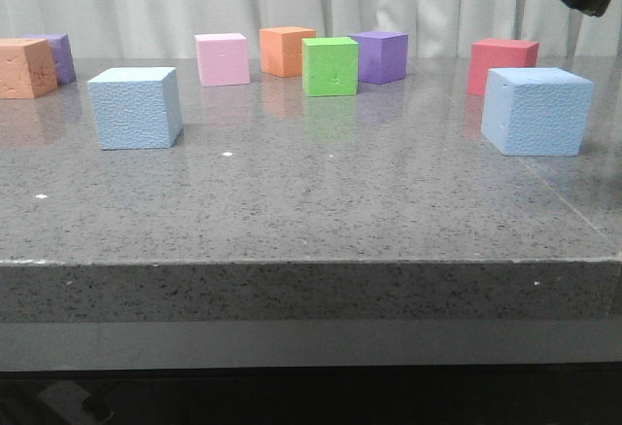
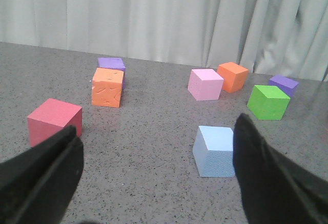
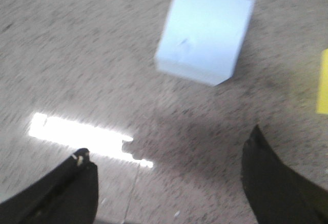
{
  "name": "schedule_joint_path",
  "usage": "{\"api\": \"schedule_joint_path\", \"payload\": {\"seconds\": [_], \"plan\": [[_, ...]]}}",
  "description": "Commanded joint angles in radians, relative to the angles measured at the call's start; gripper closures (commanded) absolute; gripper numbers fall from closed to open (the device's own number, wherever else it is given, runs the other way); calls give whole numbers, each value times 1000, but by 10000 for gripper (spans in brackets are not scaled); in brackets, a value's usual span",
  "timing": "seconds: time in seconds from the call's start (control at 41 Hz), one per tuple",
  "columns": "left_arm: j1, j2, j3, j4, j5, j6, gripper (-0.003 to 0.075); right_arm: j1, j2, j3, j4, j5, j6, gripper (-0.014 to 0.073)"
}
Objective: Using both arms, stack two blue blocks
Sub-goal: 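Lower the right gripper onto the light-blue cube nearest it and close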
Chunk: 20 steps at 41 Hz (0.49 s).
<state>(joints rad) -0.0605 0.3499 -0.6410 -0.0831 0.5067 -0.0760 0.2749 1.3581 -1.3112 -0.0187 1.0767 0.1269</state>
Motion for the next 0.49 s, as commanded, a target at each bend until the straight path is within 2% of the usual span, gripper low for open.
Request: {"api": "schedule_joint_path", "payload": {"seconds": [0.0, 0.463], "plan": [[4, 15, -26, -12, -83, -8, 136, 3, 19, -67, -82, -67, 80, 9], [4, 15, -26, -12, -83, -8, 136, 1, 229, -213, -114, -168, 207, 9]]}}
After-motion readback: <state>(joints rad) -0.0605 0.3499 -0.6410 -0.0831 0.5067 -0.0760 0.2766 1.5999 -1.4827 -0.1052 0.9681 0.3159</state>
